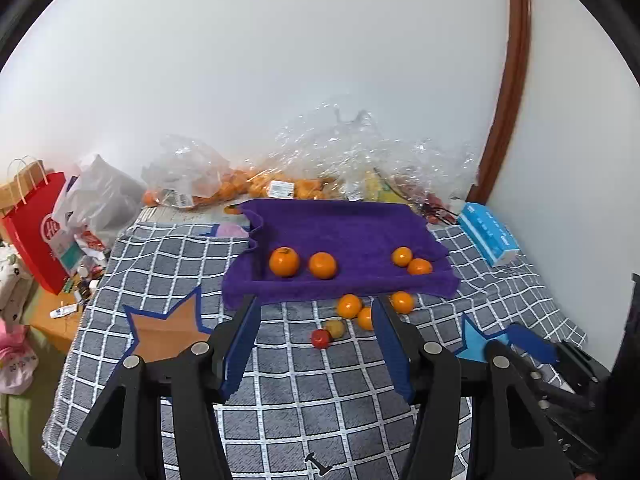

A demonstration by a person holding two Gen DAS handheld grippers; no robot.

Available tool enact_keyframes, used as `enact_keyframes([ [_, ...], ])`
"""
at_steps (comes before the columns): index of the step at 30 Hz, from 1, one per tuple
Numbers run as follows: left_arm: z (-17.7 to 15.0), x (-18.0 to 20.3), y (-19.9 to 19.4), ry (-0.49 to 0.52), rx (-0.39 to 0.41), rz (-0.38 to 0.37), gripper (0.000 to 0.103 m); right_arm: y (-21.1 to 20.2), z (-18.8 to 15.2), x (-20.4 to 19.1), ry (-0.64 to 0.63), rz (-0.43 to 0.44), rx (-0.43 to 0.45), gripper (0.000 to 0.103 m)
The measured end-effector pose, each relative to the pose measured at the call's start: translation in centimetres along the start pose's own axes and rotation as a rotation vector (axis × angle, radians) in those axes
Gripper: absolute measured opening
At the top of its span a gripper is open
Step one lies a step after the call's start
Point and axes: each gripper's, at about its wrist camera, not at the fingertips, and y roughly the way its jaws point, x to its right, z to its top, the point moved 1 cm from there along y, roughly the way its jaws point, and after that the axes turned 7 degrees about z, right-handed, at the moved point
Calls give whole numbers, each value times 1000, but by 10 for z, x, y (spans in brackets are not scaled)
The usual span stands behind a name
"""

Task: Organize fruits
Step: 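Withdraw both tools back from the towel, then move the right tool to an orange in the fruit row and close on it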

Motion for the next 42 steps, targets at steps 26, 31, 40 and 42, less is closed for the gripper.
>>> enact_keyframes([
  [26,-24,-19,103,6,-108,6,55,86,7,63,41,-108,-71,48],
  [31,-26,-20,120,3,-129,17,55,105,4,71,39,-93,-105,48],
  [40,-29,-22,138,-21,-167,10,55,122,-3,81,33,-81,-140,46],
  [42,-30,-23,141,-28,-171,3,56,126,-3,83,34,-80,-148,43],
])
